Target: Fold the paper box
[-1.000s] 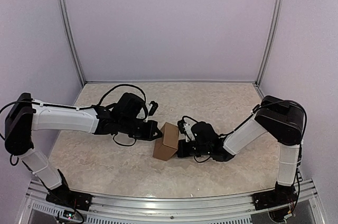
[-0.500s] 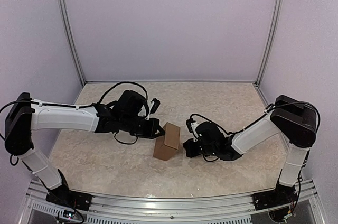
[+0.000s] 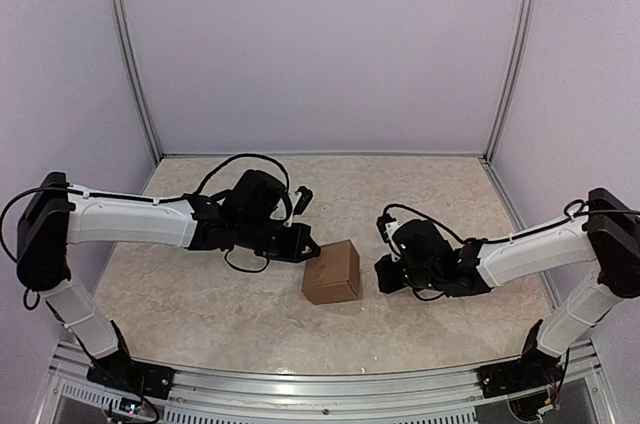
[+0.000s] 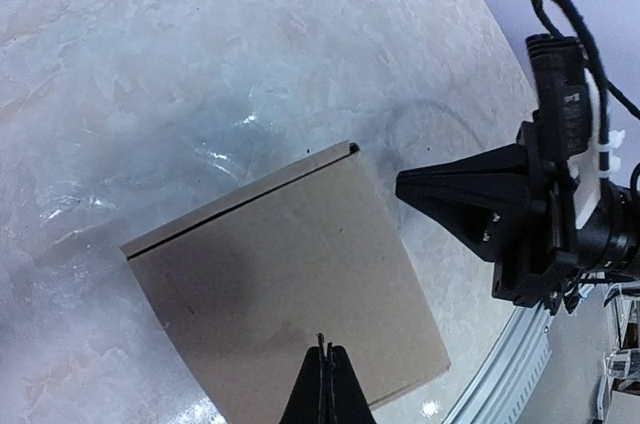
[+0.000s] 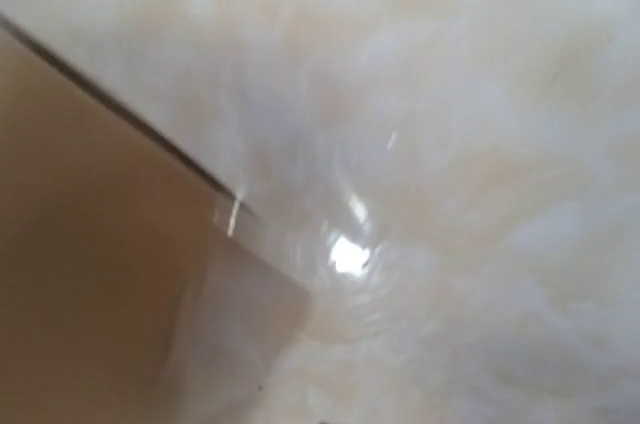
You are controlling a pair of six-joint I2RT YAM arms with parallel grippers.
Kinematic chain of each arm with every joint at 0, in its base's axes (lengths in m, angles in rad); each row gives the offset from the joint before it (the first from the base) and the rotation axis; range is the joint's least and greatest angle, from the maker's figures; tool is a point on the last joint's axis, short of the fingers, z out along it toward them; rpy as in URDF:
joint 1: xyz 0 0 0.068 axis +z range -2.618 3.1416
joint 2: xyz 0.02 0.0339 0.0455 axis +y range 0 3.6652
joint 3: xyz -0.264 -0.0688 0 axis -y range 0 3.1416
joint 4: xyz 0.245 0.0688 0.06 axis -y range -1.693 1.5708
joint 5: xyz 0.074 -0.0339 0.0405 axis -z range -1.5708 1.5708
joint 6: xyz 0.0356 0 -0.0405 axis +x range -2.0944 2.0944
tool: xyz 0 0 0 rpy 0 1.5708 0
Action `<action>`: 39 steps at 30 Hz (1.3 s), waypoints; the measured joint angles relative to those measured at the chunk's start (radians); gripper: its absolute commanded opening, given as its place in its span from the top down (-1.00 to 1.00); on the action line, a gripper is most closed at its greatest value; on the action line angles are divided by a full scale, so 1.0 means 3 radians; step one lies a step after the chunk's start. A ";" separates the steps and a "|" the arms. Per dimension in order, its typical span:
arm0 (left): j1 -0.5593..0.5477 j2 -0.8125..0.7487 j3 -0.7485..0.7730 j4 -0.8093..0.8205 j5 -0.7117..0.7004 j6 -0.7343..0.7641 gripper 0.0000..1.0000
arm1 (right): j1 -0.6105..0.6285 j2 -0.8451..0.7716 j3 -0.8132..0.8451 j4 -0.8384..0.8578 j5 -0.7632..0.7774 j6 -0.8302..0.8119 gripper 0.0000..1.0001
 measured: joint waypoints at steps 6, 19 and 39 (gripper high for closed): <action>-0.0024 0.0099 0.0064 0.0004 0.0010 0.0001 1.00 | 0.0000 -0.0708 -0.0010 -0.0310 0.0173 -0.0053 0.76; -0.0024 0.0145 0.0151 -0.0134 -0.0159 0.0075 0.43 | 0.0000 -0.1413 -0.0010 -0.0815 0.0431 -0.0161 0.06; 0.0036 -0.0848 0.0284 -0.1058 -0.1342 0.0398 -0.97 | 0.0000 -0.1857 0.0362 -0.1386 0.0736 -0.0509 -0.99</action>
